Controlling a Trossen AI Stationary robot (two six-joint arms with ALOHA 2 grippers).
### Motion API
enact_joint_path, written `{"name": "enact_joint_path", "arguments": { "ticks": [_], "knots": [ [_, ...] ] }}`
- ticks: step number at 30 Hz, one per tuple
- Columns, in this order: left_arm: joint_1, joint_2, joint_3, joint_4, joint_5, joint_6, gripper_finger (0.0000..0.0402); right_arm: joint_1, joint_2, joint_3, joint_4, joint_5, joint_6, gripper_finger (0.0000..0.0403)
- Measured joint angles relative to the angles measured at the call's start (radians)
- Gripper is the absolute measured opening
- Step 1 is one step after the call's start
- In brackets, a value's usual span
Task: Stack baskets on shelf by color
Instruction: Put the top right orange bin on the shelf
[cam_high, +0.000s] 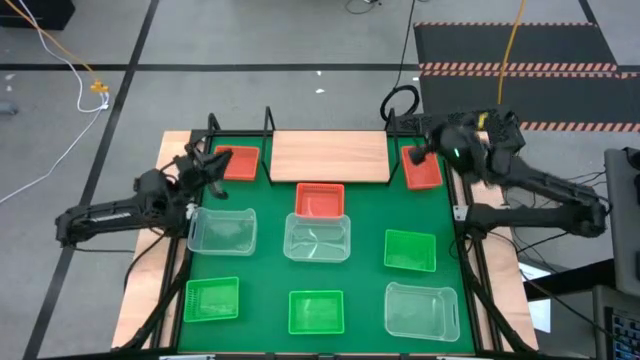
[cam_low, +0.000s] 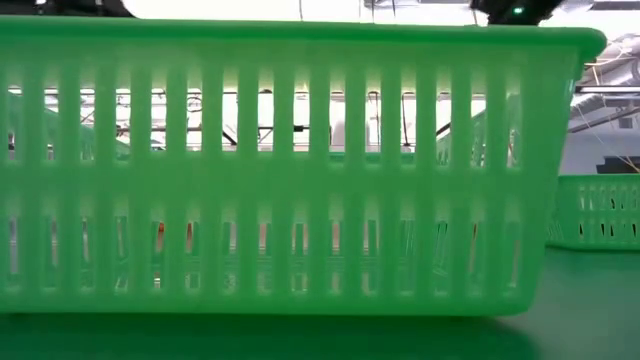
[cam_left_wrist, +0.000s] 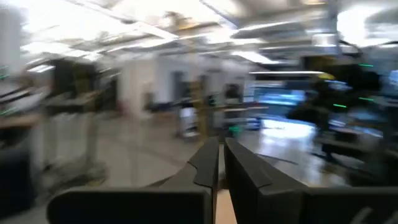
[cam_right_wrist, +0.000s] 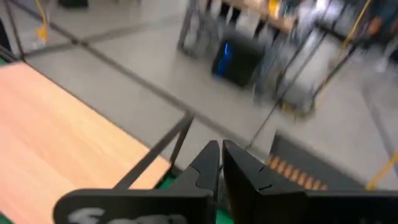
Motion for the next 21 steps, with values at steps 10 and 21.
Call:
{"name": "enact_joint_path", "arguments": {
  "ticks": [10, 21],
  "knots": [
    [0.015, 0.321, 0.193, -0.010, -0.072, 0.011, 0.0031, -0.435, 0.296, 0.241, -0.552, -0.381, 0.083, 0.0002],
    [0.036, 0.466, 0.273, -0.059, -0.074, 0.103, 0.0031, -0.470, 0.313, 0.177, -0.555, -0.408, 0.117, 0.0031]
  ]
}}
